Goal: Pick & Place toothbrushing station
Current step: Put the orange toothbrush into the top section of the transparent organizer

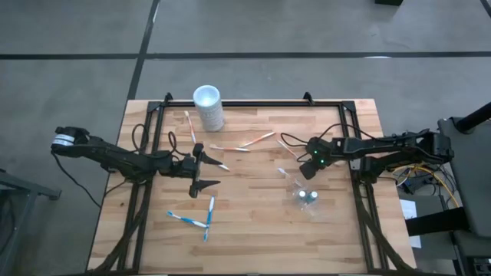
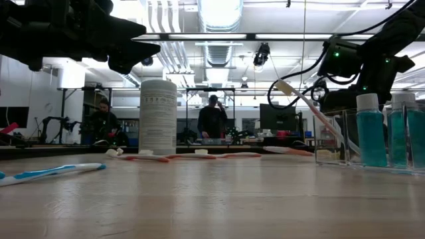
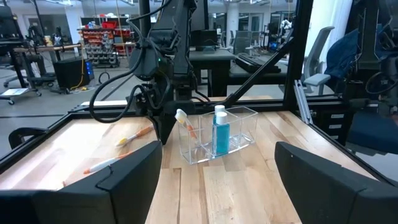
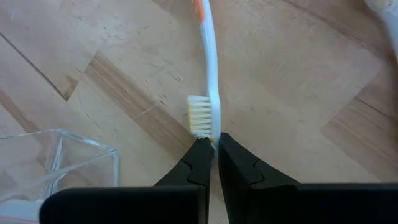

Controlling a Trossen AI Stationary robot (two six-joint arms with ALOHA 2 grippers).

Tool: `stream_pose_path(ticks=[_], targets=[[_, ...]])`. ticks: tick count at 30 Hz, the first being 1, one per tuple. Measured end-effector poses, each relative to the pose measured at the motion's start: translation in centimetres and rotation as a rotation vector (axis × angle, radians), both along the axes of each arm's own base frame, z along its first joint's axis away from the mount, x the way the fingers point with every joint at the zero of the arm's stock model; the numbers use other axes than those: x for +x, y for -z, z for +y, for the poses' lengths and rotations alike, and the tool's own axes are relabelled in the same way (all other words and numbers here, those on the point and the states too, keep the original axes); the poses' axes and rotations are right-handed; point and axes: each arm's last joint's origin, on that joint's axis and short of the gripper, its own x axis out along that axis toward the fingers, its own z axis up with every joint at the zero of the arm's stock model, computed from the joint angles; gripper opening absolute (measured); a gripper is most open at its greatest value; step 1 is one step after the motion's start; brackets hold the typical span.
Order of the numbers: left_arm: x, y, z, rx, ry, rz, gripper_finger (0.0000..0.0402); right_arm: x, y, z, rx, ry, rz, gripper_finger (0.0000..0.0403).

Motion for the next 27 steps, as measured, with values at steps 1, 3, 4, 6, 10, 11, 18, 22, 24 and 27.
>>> stream_pose_path(ticks=[1, 3, 4, 6, 10, 11, 18, 22, 24, 27], targets=[[0.0, 0.0, 0.0, 0.000, 0.000, 0.000, 0.0319, 0.0, 0.0, 0.0, 0.000, 0.003, 0.000, 0.0013], [0.0, 0.0, 0.0, 0.000, 0.001, 0.000, 0.0319, 0.0, 0.0, 0.0, 0.005, 0.013, -0.001, 0.0015], [0.0, 0.0, 0.0, 0.000, 0.000, 0.000, 0.0319, 0.0, 0.0, 0.0, 0.004, 0.014, -0.001, 0.0018], [0.0, 0.0, 0.0, 0.000, 0.000, 0.000, 0.0319, 0.0, 0.0, 0.0, 0.005, 0.014, 0.000, 0.0028], [0.0, 0.0, 0.0, 0.000, 0.000, 0.000, 0.0319, 0.0, 0.0, 0.0, 0.005, 0.014, 0.001, 0.0047], [0.0, 0.0, 0.0, 0.000, 0.000, 0.000, 0.0319, 0.0, 0.0, 0.0, 0.005, 0.015, 0.001, 0.0050], [0.0, 0.0, 0.0, 0.000, 0.001, 0.000, 0.0319, -0.1, -0.2, 0.0, 0.004, 0.014, -0.007, 0.0056], [0.0, 0.0, 0.0, 0.000, 0.000, 0.000, 0.0319, -0.2, -0.5, 0.1, -0.008, -0.003, -0.023, 0.0071], [0.0, 0.0, 0.0, 0.000, 0.000, 0.000, 0.0319, -0.3, -0.7, 0.1, -0.017, -0.004, -0.034, 0.0081], [0.0, 0.0, 0.0, 0.000, 0.000, 0.000, 0.0319, -0.4, -1.0, 0.0, -0.059, 0.013, -0.046, 0.0095]])
